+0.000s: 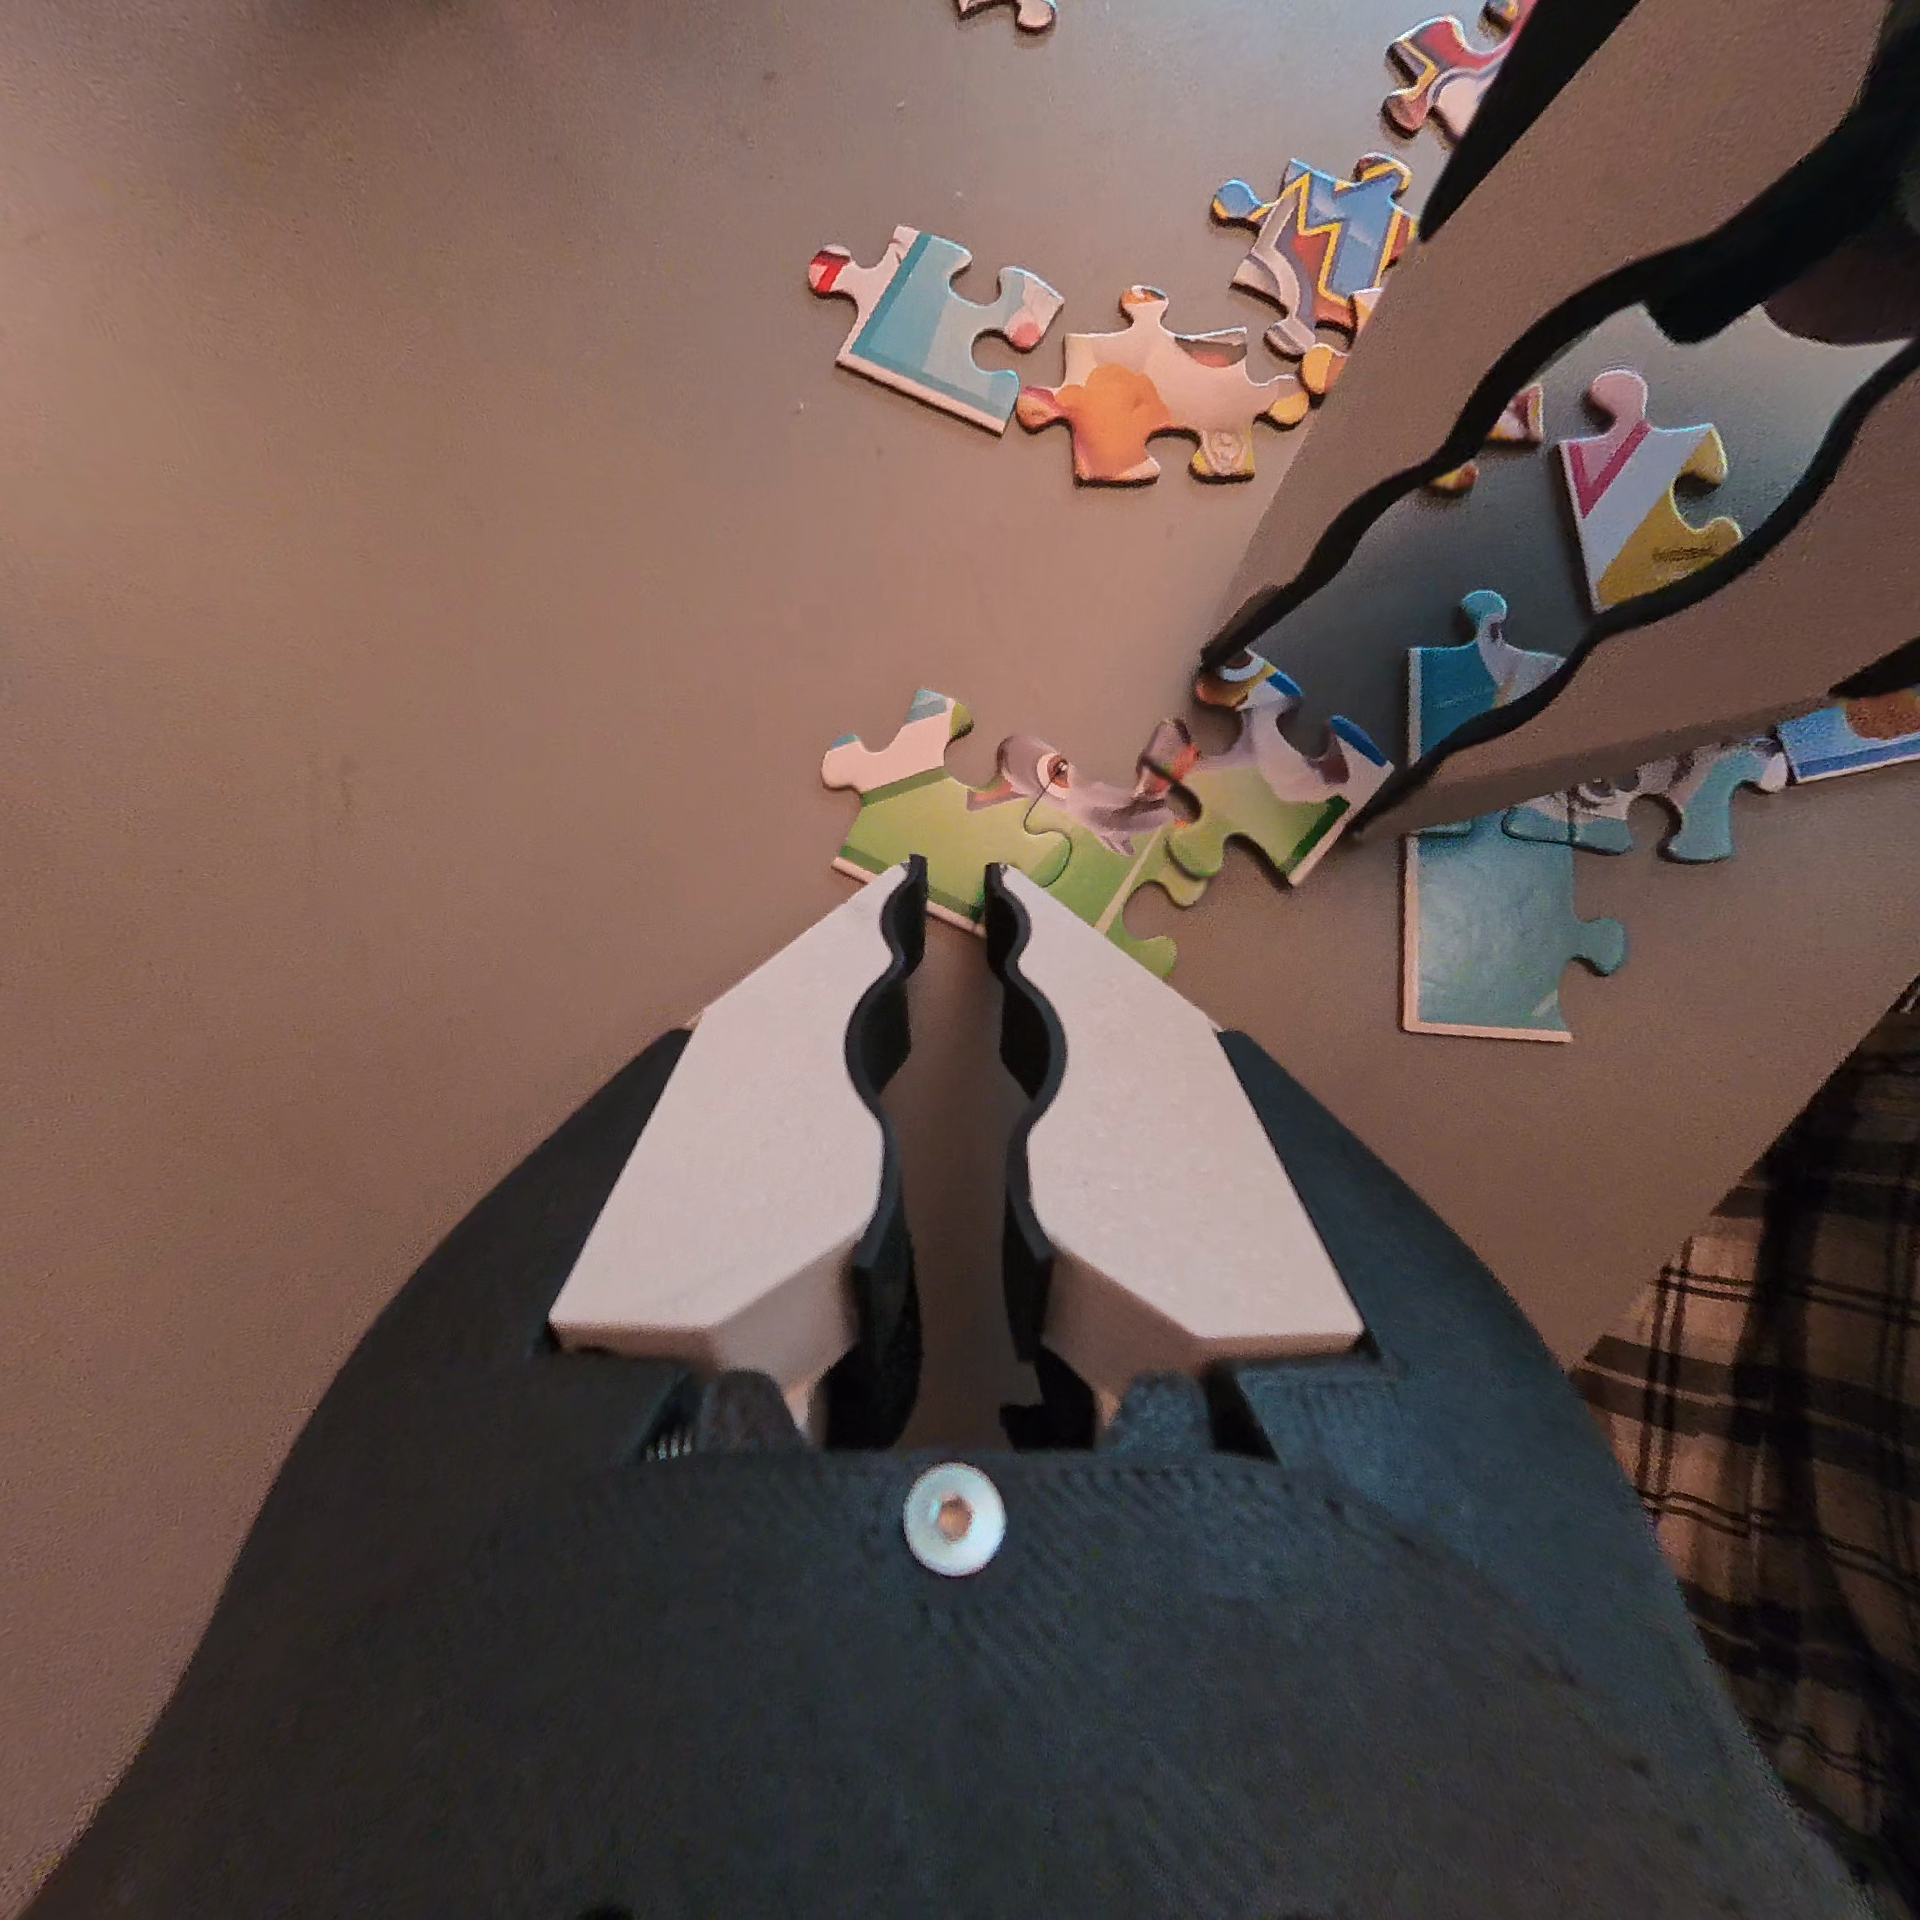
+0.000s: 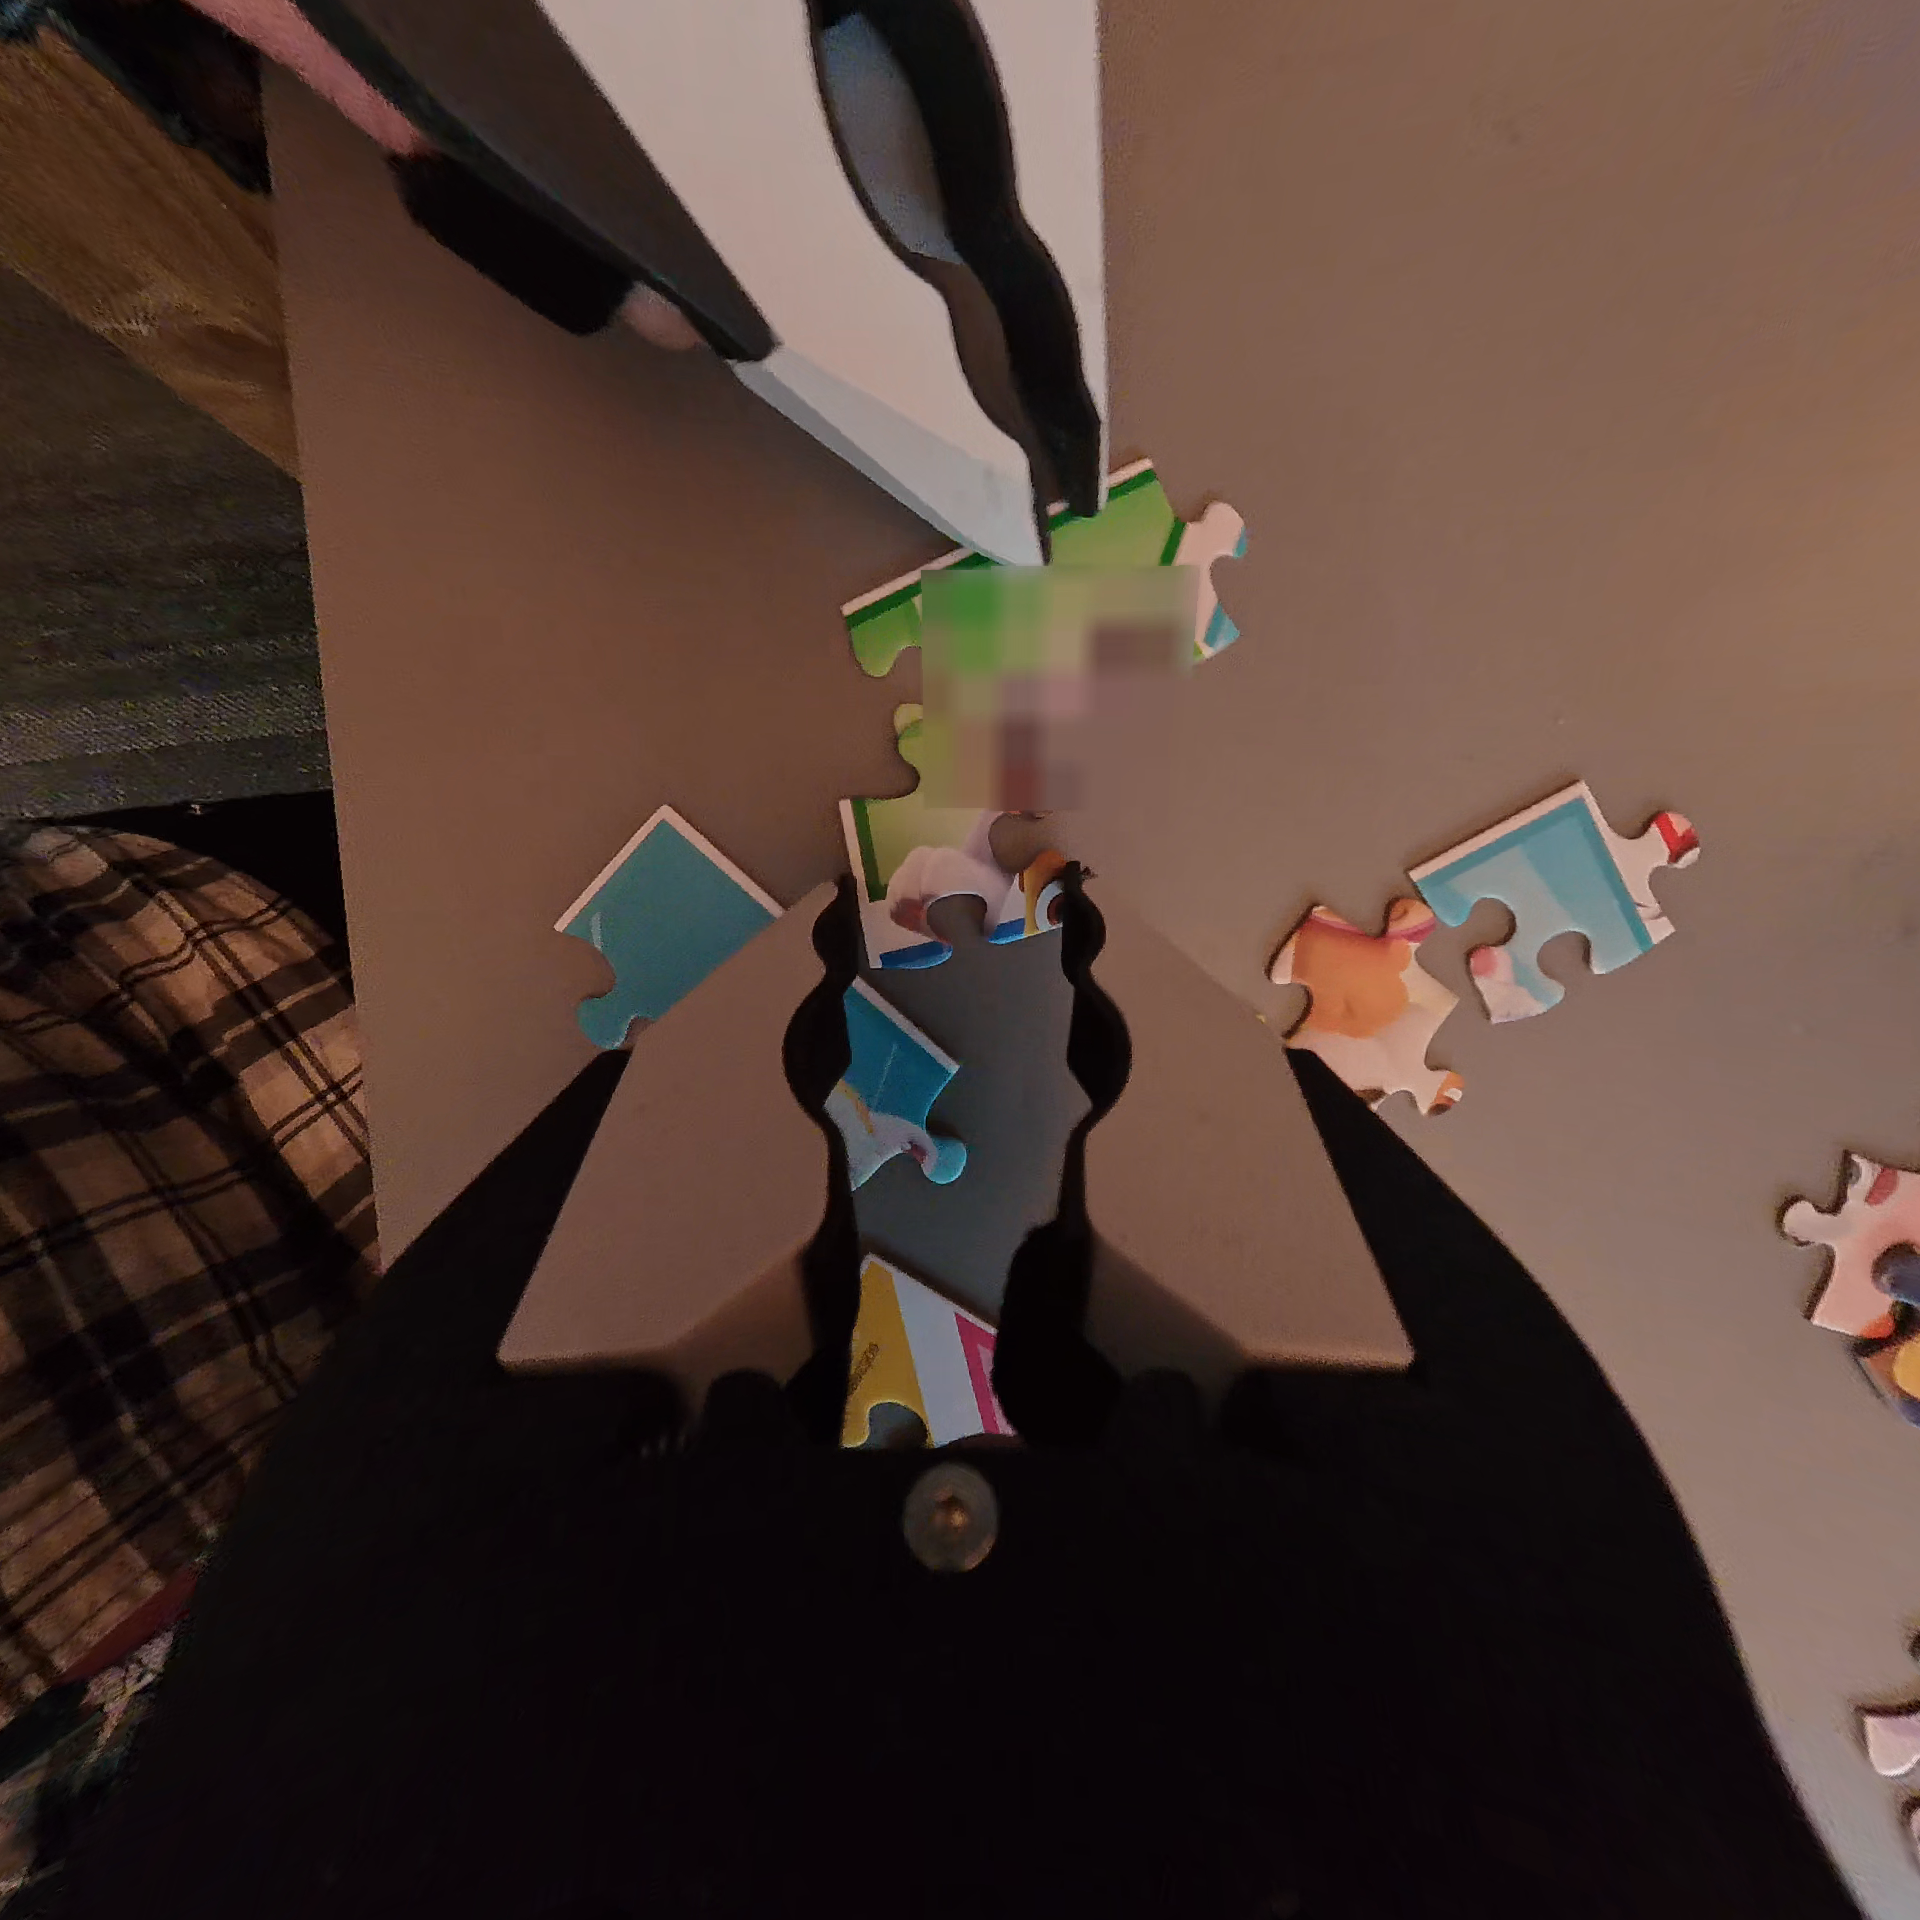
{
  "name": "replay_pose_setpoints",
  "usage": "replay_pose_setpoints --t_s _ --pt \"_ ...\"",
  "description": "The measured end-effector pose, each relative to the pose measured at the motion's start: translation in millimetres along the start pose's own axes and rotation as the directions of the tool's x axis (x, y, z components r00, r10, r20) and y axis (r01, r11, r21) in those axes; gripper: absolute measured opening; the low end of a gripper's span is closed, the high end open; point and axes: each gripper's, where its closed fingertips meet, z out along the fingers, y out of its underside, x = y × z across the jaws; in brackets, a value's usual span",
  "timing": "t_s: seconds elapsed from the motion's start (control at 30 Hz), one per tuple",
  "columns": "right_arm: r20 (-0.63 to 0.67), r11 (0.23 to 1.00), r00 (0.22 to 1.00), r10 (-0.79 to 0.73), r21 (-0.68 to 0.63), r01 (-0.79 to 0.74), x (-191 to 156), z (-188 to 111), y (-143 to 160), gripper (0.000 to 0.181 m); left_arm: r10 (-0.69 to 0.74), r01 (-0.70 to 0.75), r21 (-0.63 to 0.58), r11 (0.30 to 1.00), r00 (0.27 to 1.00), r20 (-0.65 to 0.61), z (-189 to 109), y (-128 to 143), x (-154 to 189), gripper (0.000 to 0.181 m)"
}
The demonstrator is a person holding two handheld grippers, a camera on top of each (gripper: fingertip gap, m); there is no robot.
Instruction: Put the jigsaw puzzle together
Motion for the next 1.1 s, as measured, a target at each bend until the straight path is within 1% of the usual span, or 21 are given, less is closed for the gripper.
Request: replay_pose_setpoints --t_s 0.1,0.17,0.23,0.3,0.37,0.47,0.57,0.63,0.73,0.9,0.97,1.03,1.1 --pt "-0.01 1.0 1.0 0.015 -0.001 -0.015 1.3 -1.0 0.0 0.037 -0.026 0.026 -0.009 1.0 1.0 0.017 -5.3 6.2 2.1 0.012" --pt "0.0 1.0 1.0 0.023 0.005 -0.023 0.0 -1.6 -0.8 0.037 -0.024 0.024 -0.012 1.0 1.0 0.016 -9.2 10.8 5.2 0.017" --pt "0.0 1.0 1.0 0.021 0.005 -0.021 -0.7 -1.9 -1.1 0.037 -0.013 0.013 -0.009 1.0 1.0 -0.007 -12.6 14.8 10.5 0.027" --pt "0.009 1.0 1.0 0.015 0.01 -0.016 -4.2 -2.7 -2.9 0.037 -0.001 0.001 -0.014 1.0 1.0 0.002 -15.1 18.6 10.5 0.03" --pt "0.016 1.0 1.0 0.006 0.012 -0.007 -8.8 -3.7 -5.8 0.037 -0.003 0.004 -0.016 1.0 0.999 0.034 -15.8 20.0 6.3 0.026" --pt "0.022 1.0 1.0 0.016 0.007 -0.016 -14.1 -3.0 -10.3 0.037 -0.063 0.062 0.007 0.998 0.993 0.096 -14.1 17.8 1.9 0.022" --pt "0.009 0.999 0.999 0.039 0.005 -0.039 -13.9 1.9 -14.2 0.037 -0.147 0.137 0.066 0.988 0.97 0.196 -9.5 11.5 -4.8 0.026" --pt "-0.017 0.998 0.998 0.055 0.002 -0.055 -10.1 6.3 -15.4 0.037 -0.197 0.178 0.1 0.979 0.953 0.229 -7.4 8.7 -9.1 0.027" --pt "-0.058 0.995 0.993 0.098 0.006 -0.098 -1.4 12.8 -16.5 0.037 -0.245 0.221 0.115 0.968 0.928 0.281 -6.1 6.6 -16.6 0.028" --pt "-0.1 0.985 0.98 0.173 0.043 -0.169 8.6 14.4 -19.9 0.037 -0.284 0.258 0.125 0.958 0.913 0.293 -6.7 7.4 -15.4 0.028" --pt "-0.107 0.982 0.977 0.183 0.054 -0.178 8.5 14.1 -19.1 0.037 -0.289 0.263 0.129 0.956 0.915 0.282 -7.2 7.9 -12.3 0.031" --pt "-0.091 0.98 0.976 0.196 0.064 -0.191 5.6 13.0 -18.6 0.038 -0.291 0.265 0.136 0.955 0.927 0.238 -8.0 7.3 -5.9 0.034" --pt "-0.065 0.977 0.976 0.208 0.068 -0.204 2.1 11.2 -17.7 0.041 -0.258 0.237 0.142 0.961 0.954 0.154 -10.1 4.5 4.1 0.032"
